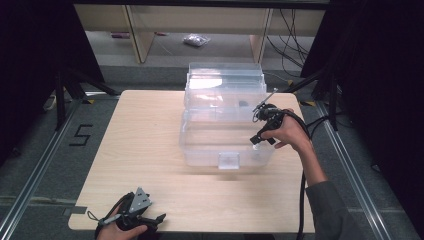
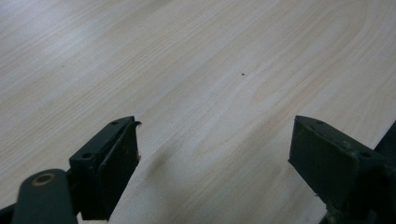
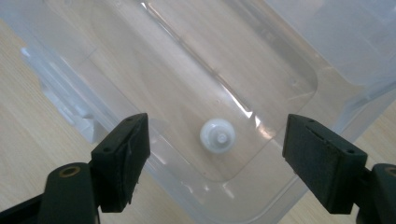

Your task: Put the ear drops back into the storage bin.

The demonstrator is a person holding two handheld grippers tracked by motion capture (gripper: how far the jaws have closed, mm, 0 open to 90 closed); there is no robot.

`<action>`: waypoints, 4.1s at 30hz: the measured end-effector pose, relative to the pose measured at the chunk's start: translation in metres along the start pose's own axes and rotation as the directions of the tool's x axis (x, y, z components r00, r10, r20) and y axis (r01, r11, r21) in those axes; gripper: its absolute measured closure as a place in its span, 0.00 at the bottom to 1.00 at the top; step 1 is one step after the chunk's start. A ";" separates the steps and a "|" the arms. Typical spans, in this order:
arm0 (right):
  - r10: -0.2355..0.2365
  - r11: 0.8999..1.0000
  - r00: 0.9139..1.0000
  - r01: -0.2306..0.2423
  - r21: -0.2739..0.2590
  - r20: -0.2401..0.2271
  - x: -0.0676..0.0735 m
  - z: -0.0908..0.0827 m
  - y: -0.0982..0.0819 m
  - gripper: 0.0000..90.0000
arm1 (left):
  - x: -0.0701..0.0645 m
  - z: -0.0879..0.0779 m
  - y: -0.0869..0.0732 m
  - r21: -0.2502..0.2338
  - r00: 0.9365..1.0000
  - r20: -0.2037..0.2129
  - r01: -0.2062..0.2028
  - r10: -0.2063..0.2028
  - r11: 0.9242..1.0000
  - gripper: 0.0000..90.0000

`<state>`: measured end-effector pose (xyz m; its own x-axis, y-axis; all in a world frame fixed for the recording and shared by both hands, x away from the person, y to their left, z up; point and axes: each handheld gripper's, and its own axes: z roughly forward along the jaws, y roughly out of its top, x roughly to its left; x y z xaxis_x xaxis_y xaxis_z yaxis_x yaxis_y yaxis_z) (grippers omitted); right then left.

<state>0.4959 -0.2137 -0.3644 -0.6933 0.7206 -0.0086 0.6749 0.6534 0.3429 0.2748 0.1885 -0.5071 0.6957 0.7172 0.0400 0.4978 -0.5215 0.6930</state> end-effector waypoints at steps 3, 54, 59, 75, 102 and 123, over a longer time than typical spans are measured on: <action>0.020 0.999 1.000 -0.020 -0.042 0.005 0.004 -0.008 -0.004 0.25 | 0.001 0.000 0.000 0.007 1.000 -0.010 -0.024 0.024 1.000 0.17; -0.053 0.945 0.997 0.035 -0.326 -0.047 0.069 -0.014 -0.082 0.23 | 0.001 -0.001 0.000 -0.004 1.000 -0.017 -0.011 0.011 1.000 0.17; -0.082 0.939 0.996 0.064 -0.339 -0.038 0.073 -0.012 -0.088 0.23 | 0.000 -0.002 0.001 -0.006 1.000 -0.015 -0.020 0.020 1.000 0.17; -0.119 0.925 0.991 0.090 -0.369 -0.057 0.097 0.001 -0.098 0.22 | 0.000 -0.002 0.000 -0.001 1.000 -0.014 -0.023 0.023 1.000 0.17; -0.022 0.932 0.996 -0.011 -0.362 -0.086 0.110 0.040 -0.133 0.23 | -0.001 -0.002 0.000 -0.014 1.000 -0.003 -0.006 0.006 1.000 0.17; 0.006 0.908 0.995 -0.049 -0.416 -0.104 0.119 0.052 -0.167 0.22 | 0.000 -0.003 0.000 -0.004 1.000 -0.017 -0.020 0.020 1.000 0.17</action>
<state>0.3137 -0.2249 -0.4715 -0.7119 0.6964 0.0910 0.5413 0.4614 0.7029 0.2735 0.1895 -0.5049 0.6965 0.7146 0.0658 0.4818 -0.5336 0.6951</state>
